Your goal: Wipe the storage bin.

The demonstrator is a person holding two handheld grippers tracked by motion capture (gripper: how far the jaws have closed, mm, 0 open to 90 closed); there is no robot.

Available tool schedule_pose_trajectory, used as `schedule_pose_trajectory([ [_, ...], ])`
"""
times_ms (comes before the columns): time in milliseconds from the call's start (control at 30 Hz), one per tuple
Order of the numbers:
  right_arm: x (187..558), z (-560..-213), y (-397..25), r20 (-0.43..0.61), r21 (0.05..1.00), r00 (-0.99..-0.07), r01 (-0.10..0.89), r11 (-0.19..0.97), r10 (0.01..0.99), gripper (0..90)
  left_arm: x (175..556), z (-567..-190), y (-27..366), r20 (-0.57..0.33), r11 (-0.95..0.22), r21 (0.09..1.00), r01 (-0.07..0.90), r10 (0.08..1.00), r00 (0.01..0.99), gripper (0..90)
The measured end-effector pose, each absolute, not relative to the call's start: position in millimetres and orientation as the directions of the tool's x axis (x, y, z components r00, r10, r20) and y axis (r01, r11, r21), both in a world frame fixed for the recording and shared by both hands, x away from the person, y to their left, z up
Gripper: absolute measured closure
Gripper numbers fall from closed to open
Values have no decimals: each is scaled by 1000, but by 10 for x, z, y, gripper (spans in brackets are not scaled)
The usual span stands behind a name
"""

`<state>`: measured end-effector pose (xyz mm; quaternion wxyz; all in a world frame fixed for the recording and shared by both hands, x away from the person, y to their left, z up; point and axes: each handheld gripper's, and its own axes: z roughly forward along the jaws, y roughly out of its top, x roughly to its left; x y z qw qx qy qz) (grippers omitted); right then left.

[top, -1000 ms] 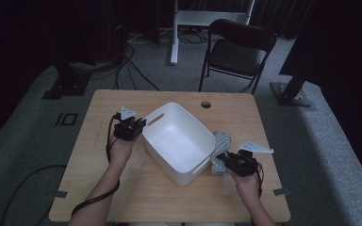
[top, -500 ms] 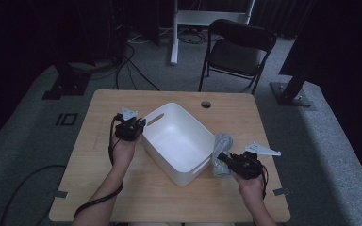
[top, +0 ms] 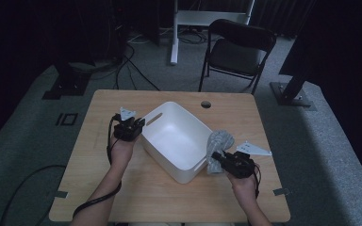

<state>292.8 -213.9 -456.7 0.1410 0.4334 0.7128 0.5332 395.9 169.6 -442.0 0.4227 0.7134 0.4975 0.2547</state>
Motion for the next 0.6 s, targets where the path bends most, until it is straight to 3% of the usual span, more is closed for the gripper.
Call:
schedule_pose_trajectory([
  [600,3020,-4628,-2118,232,883,-549,465,63,803,779,3967,-4407,1690,-55,-148,849,508,930,362,816],
])
